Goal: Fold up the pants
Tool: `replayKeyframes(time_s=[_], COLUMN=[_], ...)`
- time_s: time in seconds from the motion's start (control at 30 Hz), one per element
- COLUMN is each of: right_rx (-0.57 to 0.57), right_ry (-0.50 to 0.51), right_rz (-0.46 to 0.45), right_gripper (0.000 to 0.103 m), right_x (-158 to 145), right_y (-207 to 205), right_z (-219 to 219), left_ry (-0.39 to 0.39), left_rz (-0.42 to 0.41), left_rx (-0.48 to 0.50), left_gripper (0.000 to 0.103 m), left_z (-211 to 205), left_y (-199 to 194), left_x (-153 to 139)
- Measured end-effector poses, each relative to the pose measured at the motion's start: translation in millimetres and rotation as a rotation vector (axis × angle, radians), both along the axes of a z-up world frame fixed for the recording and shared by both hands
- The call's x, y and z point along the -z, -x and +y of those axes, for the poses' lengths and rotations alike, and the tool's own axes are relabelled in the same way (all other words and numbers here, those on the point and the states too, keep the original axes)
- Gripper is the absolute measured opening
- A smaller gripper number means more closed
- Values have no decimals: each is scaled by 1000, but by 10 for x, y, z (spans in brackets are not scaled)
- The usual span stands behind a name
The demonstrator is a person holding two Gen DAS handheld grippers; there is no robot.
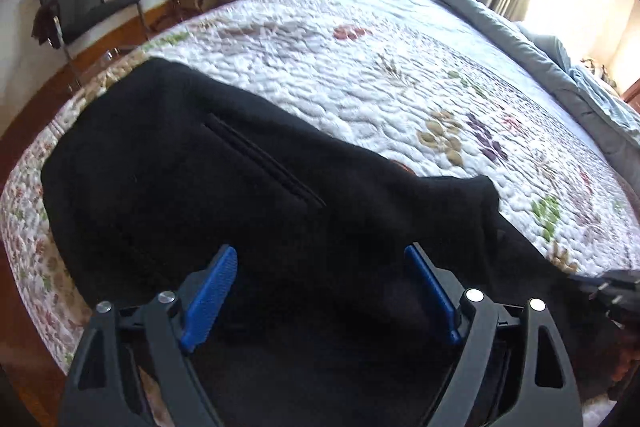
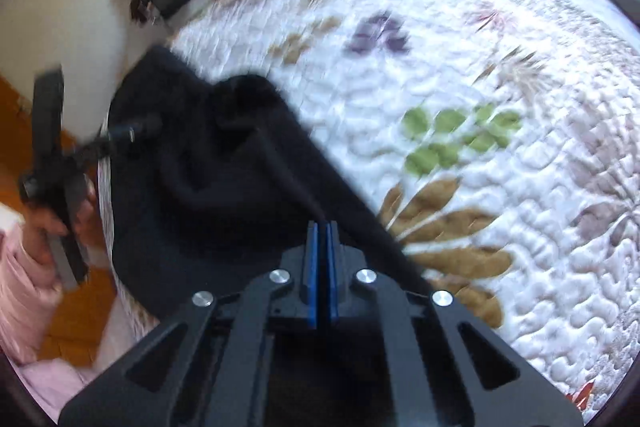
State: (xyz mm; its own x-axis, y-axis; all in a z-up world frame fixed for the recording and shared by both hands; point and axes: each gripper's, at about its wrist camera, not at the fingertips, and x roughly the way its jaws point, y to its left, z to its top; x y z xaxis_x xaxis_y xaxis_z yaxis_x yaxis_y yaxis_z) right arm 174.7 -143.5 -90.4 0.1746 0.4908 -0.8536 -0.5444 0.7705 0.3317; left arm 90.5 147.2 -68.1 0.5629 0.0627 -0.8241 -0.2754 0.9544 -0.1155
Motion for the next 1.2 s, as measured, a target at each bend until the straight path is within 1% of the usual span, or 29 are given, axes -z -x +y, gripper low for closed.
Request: replayKeyframes(time_s=[0.07, 0.13, 0.17, 0.2, 0.23, 0.27, 0.3, 0.37, 0.4, 0.5, 0.57, 0.67, 0.73, 0.83, 0.87, 0.9, 0.93, 0.97, 1.0, 1.13, 1.2], right_rx=[60, 36, 23, 18, 9, 9, 6, -11, -23, -74, -117, -154, -157, -172, -183, -190, -197, -203, -200, -133, -91], right_ry=[-2, 49, 71, 76, 74, 82, 81, 53, 40, 14, -8, -6, 7, 16, 23, 36, 54, 54, 45, 17, 21], right_rz=[-12, 25, 23, 18, 33, 29, 14, -20, -46, -60, -47, -31, -28, 3, 10, 8, -2, -9, -18, -8, 13], right_gripper=[3, 3, 5, 8, 10, 17, 29, 41, 41, 41, 41, 41, 41, 42, 37, 28, 24, 16, 11, 8, 9], right_x=[23, 182, 225, 222, 192, 148, 68, -75, -103, -157, -124, -50, -5, 69, 90, 106, 115, 107, 77, 77, 167], right_y=[-78, -94, -74, -51, -45, -48, -44, -36, -25, -61, -136, -256, -348, -455, -469, -472, -449, -446, -448, -531, -579], right_z=[-32, 41, 65, 76, 67, 56, 52, 73, 106, 339, 586, 894, 1046, 1163, 1203, 1244, 1253, 1259, 1249, 1178, 1159], left_ry=[-37, -69, -75, -79, -78, -76, -79, -89, -96, -115, -78, -104, -96, -82, -84, -87, -91, -93, -89, -69, -65], left_rz=[-24, -31, -27, -27, -27, -26, -27, -38, -38, -36, -40, -47, -55, -49, -47, -44, -40, -37, -36, -33, -29], left_rx=[-5, -6, -4, 3, 16, 22, 22, 7, -5, -36, -14, 0, -15, -38, -39, -40, -40, -40, -40, -38, -38], left_gripper=[86, 88, 88, 88, 88, 88, 88, 88, 88, 88, 88, 88, 89, 92, 93, 93, 94, 94, 94, 95, 95], left_z=[-39, -60, -68, -72, -64, -54, -30, 49, 107, 287, 380, 384, 422, 489, 491, 484, 490, 492, 502, 535, 536], left_y=[-39, -69, -76, -74, -60, -45, -21, 57, 92, 154, 135, 74, 30, -75, -97, -117, -139, -150, -155, -160, -165], left_x=[8, 36, 40, 29, 13, 5, -17, -64, -74, -44, 3, 29, 39, 94, 104, 109, 114, 116, 117, 119, 118])
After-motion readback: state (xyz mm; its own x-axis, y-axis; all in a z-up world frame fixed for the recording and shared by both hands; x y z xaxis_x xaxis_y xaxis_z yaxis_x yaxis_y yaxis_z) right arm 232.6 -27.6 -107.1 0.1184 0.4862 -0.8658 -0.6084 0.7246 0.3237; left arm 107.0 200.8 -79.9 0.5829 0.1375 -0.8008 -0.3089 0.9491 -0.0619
